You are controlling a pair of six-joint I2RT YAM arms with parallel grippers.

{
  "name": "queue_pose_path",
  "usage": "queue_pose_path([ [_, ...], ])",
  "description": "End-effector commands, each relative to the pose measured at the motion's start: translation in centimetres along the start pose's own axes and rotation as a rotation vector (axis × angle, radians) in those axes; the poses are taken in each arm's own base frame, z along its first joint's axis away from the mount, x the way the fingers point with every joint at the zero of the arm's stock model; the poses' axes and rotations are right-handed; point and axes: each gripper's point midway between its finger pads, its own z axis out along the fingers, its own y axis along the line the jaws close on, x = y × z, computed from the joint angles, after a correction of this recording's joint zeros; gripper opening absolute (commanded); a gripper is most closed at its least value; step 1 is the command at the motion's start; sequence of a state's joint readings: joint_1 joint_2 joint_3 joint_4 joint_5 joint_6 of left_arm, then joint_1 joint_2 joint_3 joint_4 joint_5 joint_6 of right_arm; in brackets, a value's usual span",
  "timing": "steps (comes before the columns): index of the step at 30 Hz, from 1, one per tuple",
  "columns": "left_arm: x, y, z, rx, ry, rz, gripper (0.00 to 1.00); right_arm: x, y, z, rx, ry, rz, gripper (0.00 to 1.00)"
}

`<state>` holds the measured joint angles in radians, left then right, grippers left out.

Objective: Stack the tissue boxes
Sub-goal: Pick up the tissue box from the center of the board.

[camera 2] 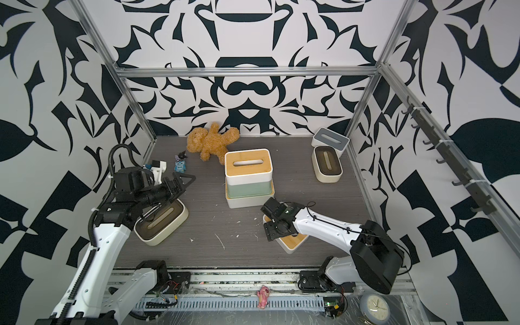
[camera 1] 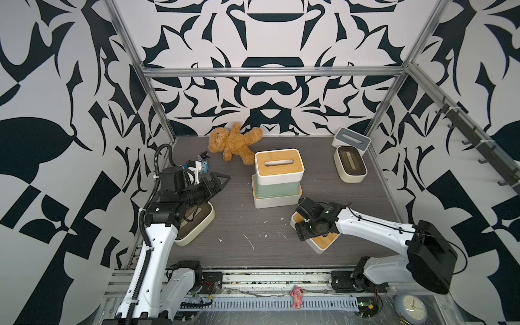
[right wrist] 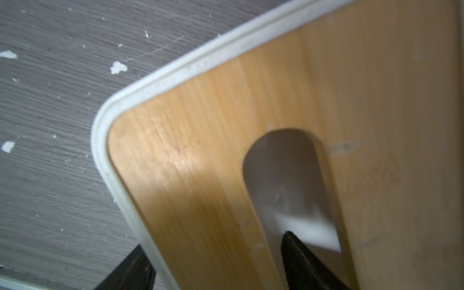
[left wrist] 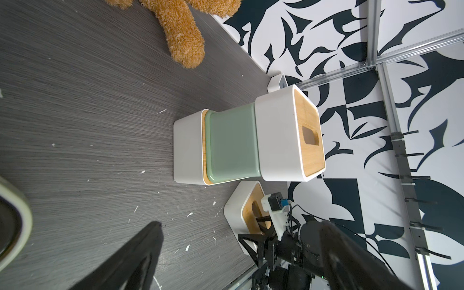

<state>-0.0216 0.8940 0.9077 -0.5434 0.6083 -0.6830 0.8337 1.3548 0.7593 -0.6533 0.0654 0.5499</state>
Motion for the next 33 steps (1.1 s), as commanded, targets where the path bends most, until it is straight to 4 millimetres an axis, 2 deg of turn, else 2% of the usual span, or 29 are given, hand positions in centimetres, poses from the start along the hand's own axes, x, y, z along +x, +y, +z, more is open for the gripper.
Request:
queue_pose_path([
  [1, 0.3, -0.2, -0.2, 0.014, 0.01, -0.01, 0.99, -0.6, 0.0, -0.1, 0.019, -0.025, 0.001, 0.75],
  [6, 0.2, -0.1, -0.3, 0.006, 0.003, -0.013, 0.99, -0.7, 0.2, 0.0, 0.017, -0.025, -0.001, 0.67],
  [10, -0.2, -0.2, -0.7, 0.0, -0.021, -0.005, 1.0, -0.6, 0.4, -0.1, 0.002, -0.033, -0.002, 0.64],
  [14, -0.6, -0.6, -1.0, 0.001, -0.036, 0.002, 0.99, -0.7, 0.9, -0.6, -0.036, -0.048, 0.001, 0.56],
  [17, -0.8, -0.8, -1.1, 0.003, -0.041, 0.005, 1.0, -0.8, 0.9, -1.0, -0.044, -0.062, 0.005, 0.47],
  [26, -1.1, -1.0, -1.2, 0.004, -0.047, 0.009, 0.99, -1.1, 0.8, -2.1, -0.054, -0.093, 0.014, 0.39],
  [33, -1.4, -1.4, -1.3, 0.013, -0.048, 0.016, 0.99, -2.2, -0.9, -3.8, 0.002, -0.187, 0.056, 0.39],
])
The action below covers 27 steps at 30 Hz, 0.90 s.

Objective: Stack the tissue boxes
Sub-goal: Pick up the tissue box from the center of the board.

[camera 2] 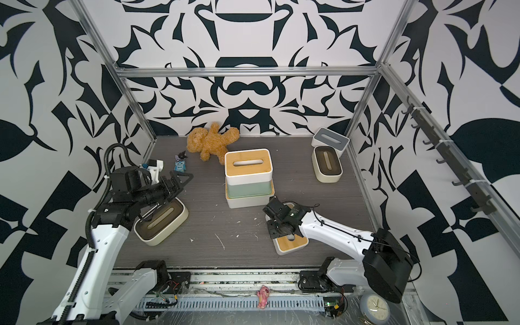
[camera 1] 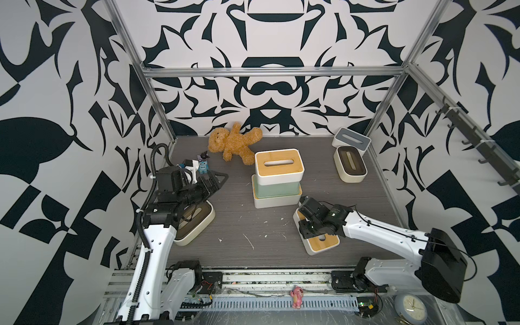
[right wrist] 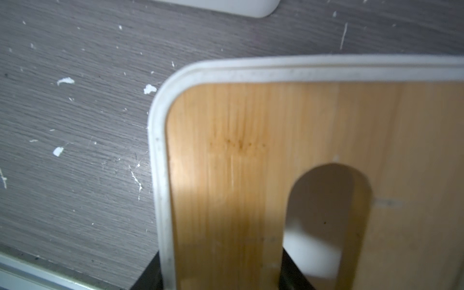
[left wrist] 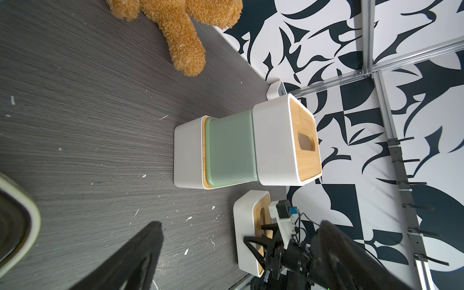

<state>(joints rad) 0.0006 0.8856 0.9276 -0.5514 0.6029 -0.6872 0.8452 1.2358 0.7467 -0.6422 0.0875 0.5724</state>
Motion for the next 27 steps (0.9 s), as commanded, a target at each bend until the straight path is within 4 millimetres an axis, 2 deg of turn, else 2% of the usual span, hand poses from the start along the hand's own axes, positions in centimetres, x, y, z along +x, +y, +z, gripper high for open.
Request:
queue_pose_path([
  [1, -0.7, -1.1, -0.6, 0.016, -0.015, 0.016, 0.99, -1.6, -1.6, -1.7, 0.051, -0.092, 0.051, 0.39],
  [8, -1.0, -1.9, -1.0, 0.029, -0.018, 0.04, 0.99, -3.4, -5.1, -3.8, -0.01, -0.198, 0.259, 0.39],
  [11, -1.1, -2.2, -1.2, 0.034, -0.022, 0.042, 1.0, -4.4, -6.7, -5.3, -0.019, -0.266, 0.323, 0.39],
  [16, -1.3, -2.7, -1.2, 0.061, -0.032, 0.028, 1.0, -6.6, -8.2, -8.2, -0.033, -0.369, 0.352, 0.39],
  [23, -1.5, -4.6, -1.6, 0.132, -0.013, 0.06, 1.0, -10.2, -9.4, -12.6, -0.034, -0.485, 0.33, 0.39],
  [27, -1.5, -5.7, -2.1, 0.16, -0.003, 0.104, 0.99, -12.5, -8.6, -15.5, -0.066, -0.58, 0.272, 0.38],
])
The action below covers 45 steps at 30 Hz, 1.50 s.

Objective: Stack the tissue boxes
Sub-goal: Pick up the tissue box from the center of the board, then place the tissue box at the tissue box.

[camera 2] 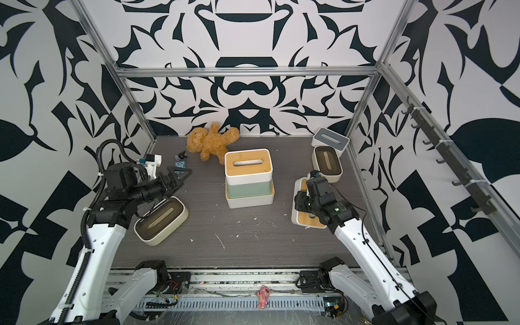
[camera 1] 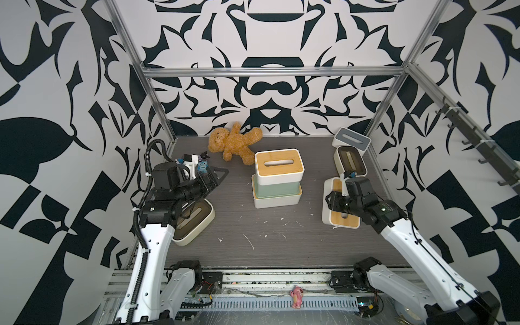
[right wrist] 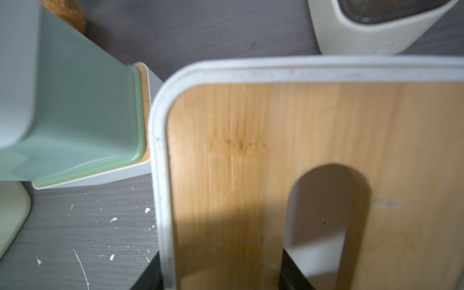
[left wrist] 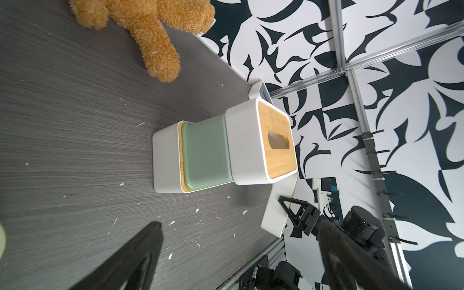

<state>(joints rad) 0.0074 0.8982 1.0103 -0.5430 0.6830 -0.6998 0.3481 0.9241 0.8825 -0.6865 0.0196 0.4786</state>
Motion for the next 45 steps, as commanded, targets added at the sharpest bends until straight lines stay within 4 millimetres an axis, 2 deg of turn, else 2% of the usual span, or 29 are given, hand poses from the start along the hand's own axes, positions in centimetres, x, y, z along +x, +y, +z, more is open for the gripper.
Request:
queue_pose_path([
  [1, -0.5, -2.7, -0.8, 0.076, 0.006, 0.076, 0.99, -5.2, 3.1, -3.2, -0.109, -0.175, -0.086, 0.38],
  [7, -1.1, -5.4, -1.3, 0.149, 0.032, 0.14, 1.0, -9.0, 6.4, -6.4, -0.233, -0.323, -0.212, 0.36],
  [14, -0.3, -9.8, -0.8, 0.198, 0.092, 0.258, 1.0, -11.2, 10.5, -10.1, -0.38, -0.45, -0.413, 0.34],
  [18, 0.7, -12.1, 0.1, 0.196, 0.142, 0.328, 1.0, -10.3, 13.3, -12.0, -0.418, -0.494, -0.627, 0.34],
  [22, 1.9, -14.4, 1.0, 0.21, 0.192, 0.398, 1.0, -8.1, 16.0, -14.2, -0.489, -0.552, -0.859, 0.34],
  [28, 3.9, -17.0, 2.7, 0.206, 0.266, 0.484, 0.99, -6.0, 18.1, -16.5, -0.574, -0.571, -1.034, 0.35],
  [30, 4.3, -17.9, 3.3, 0.195, 0.278, 0.526, 0.99, -5.5, 18.6, -16.8, -0.587, -0.572, -1.084, 0.35],
  [31, 5.0, -17.6, 4.2, 0.163, 0.313, 0.536, 1.0, -5.2, 18.8, -16.9, -0.589, -0.573, -1.111, 0.35],
  [33, 5.3, -18.1, 4.8, 0.147, 0.328, 0.559, 0.99, -4.8, 19.1, -17.0, -0.586, -0.577, -1.154, 0.35],
  [45, 8.8, -21.6, 6.0, 0.168, 0.412, 0.659, 0.99, -4.0, 19.9, -16.7, -0.573, -0.561, -1.233, 0.34],
])
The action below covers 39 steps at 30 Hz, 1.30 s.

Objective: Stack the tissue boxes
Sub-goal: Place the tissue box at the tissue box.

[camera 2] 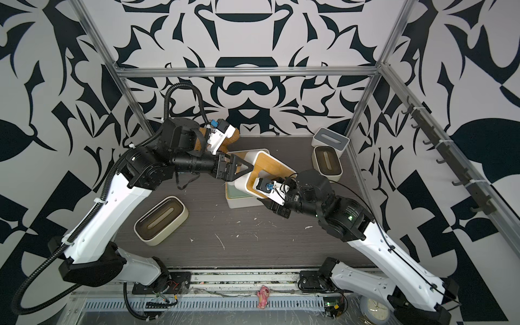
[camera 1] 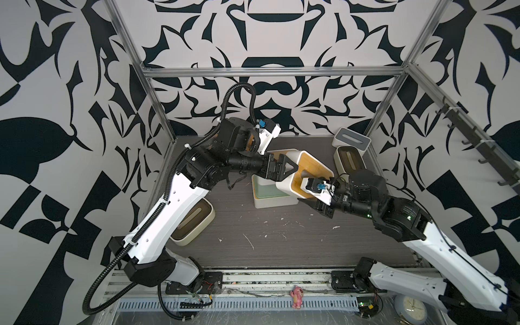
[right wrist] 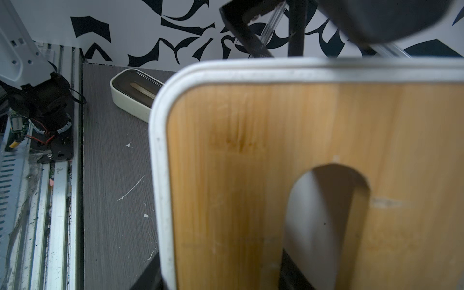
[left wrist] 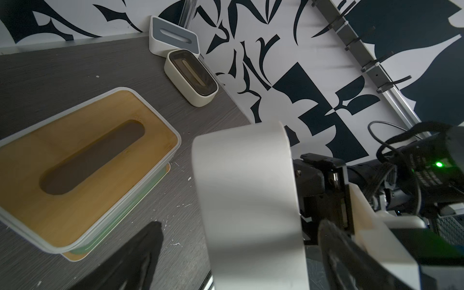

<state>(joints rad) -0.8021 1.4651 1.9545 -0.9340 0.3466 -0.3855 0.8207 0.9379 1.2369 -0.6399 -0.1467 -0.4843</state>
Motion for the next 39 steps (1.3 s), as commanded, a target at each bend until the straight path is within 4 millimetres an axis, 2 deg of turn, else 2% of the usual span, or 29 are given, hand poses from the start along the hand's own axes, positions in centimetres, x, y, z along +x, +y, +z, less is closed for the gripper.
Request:
queue_pose_path([
  [1, 0.6, -0.3, -0.1, -0.031, 0.034, 0.026, 0.99, -3.8, -1.9, -2.0, 0.087, -0.116, -0.058, 0.34],
  [9, 0.7, -0.8, 0.8, -0.036, 0.062, 0.026, 1.0, -3.8, -1.8, -2.2, 0.1, -0.127, -0.065, 0.33],
  [15, 0.9, -0.4, 1.7, -0.055, 0.088, 0.013, 1.0, -4.0, -1.7, -2.2, 0.1, -0.139, -0.074, 0.33],
  [23, 1.0, 0.5, 2.0, -0.106, 0.101, -0.023, 0.92, -3.8, -1.6, -1.8, 0.098, -0.127, -0.084, 0.32],
  [28, 0.9, 0.3, 2.2, -0.097, 0.104, -0.05, 0.86, -3.6, -1.6, -1.6, 0.098, -0.126, -0.087, 0.32],
  [34, 1.6, 0.6, 2.3, -0.109, 0.136, -0.058, 0.86, -3.6, -1.7, -1.4, 0.102, -0.119, -0.093, 0.32],
  [39, 1.9, 0.7, 2.4, -0.11, 0.145, -0.071, 0.78, -3.6, -1.7, -1.4, 0.103, -0.119, -0.099, 0.32],
])
